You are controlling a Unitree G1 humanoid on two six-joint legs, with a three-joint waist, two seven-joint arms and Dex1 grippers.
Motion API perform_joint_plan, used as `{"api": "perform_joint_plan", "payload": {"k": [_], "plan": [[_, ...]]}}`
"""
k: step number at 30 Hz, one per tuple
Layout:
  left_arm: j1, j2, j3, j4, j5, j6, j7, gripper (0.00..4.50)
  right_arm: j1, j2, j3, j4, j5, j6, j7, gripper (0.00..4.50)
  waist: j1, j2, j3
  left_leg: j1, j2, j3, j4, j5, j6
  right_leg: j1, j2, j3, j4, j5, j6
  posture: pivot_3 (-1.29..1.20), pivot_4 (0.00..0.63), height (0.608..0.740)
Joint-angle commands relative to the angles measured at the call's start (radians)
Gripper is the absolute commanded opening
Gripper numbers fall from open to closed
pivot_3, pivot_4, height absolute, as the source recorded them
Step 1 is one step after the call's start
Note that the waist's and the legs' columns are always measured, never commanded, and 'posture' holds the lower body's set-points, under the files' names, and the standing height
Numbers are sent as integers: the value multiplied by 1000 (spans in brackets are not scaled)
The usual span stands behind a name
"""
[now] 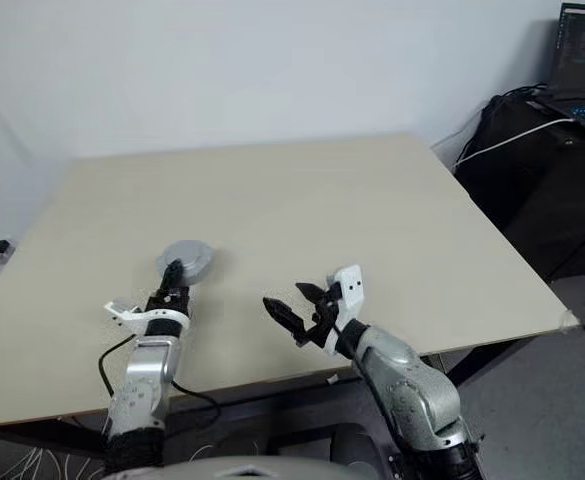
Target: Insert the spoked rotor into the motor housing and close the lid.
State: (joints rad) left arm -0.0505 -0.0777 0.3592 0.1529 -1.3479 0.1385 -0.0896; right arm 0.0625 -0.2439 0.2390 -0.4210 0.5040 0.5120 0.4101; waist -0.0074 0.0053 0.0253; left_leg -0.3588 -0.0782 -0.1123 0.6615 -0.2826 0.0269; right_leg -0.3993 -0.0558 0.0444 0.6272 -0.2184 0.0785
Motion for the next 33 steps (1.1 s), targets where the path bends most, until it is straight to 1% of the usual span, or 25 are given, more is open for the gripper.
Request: {"api": "perform_joint_plan", "payload": {"k": [1, 7, 12, 14, 18, 22, 24, 26, 29, 30, 33], "plan": [[-111, -36, 49, 52, 37, -38, 17, 2088, -14, 7, 37, 17, -107, -127, 12, 4500, 6, -4, 1, 0, 0, 0, 0, 0, -1, 0, 0, 0, 0, 0, -1, 0, 0, 740], [-266, 18, 114, 244, 127, -43, 41, 2088, -11, 22, 42, 59, -166, -189, 18, 4500, 30, -12, 3, 0, -1, -1, 1, 1, -1, 1, 0, 0, -1, 2, -1, 0, 0, 740], [-386, 49, 173, 381, 188, -44, 34, 2088, -6, 33, 40, 66, -177, -191, 20, 4500, 32, -14, 4, 0, 0, -1, 1, 1, -1, 1, 2, 0, 0, 3, -2, 0, 0, 740], [-437, 63, 198, 440, 213, -56, 54, 2088, -3, 36, 38, 65, -181, -189, 19, 4500, 31, -14, 4, 0, 0, -1, 1, 1, -2, 1, 2, 0, 0, 3, -3, 0, 0, 740], [-489, 71, 227, 514, 276, -67, 109, 2088, -2, 38, 38, 64, -187, -182, 17, 4500, 29, -14, 4, 0, 0, -1, 1, 1, -2, 0, 2, 0, 0, 3, -3, 0, 0, 740], [-487, 60, 235, 536, 331, -62, 173, 2088, -5, 44, 36, 70, -187, -175, 14, 4500, 29, -15, 3, 0, 0, -1, 1, 1, -2, 0, 2, 0, 0, 4, -3, 0, 0, 740], [-472, 50, 237, 539, 353, -54, 205, 2807, -8, 46, 38, 73, -188, -169, 14, 4500, 29, -14, 2, 0, 0, -1, 1, 1, -2, 0, 2, 0, 0, 4, -3, 0, 0, 740], [-454, 38, 239, 526, 365, -44, 216, 3336, -12, 47, 39, 76, -188, -165, 17, 4500, 28, -14, 2, 1, 0, 0, 1, 1, -2, 1, 1, 1, 0, 4, -3, 0, 0, 740], [-415, 13, 239, 481, 384, -23, 240, 4374, -15, 49, 43, 79, -189, -159, 19, 4500, 24, -11, -2, 3, 0, 0, 1, 1, -1, 2, 1, 1, 0, 4, -3, 0, 0, 740], [-398, 2, 235, 457, 390, -12, 249, 4468, -17, 49, 43, 80, -190, -157, 19, 4500, 23, -10, -4, 3, 0, 1, 1, 1, -1, 3, 1, 1, 0, 4, -3, 0, 0, 740], [-339, -40, 227, 364, 389, 26, 284, 4468, -19, 49, 44, 82, -190, -152, 19, 4500, 20, -9, -5, 6, 0, 2, 0, -1, 2, 5, 1, 2, 0, 4, -3, 0, 0, 740]]}}
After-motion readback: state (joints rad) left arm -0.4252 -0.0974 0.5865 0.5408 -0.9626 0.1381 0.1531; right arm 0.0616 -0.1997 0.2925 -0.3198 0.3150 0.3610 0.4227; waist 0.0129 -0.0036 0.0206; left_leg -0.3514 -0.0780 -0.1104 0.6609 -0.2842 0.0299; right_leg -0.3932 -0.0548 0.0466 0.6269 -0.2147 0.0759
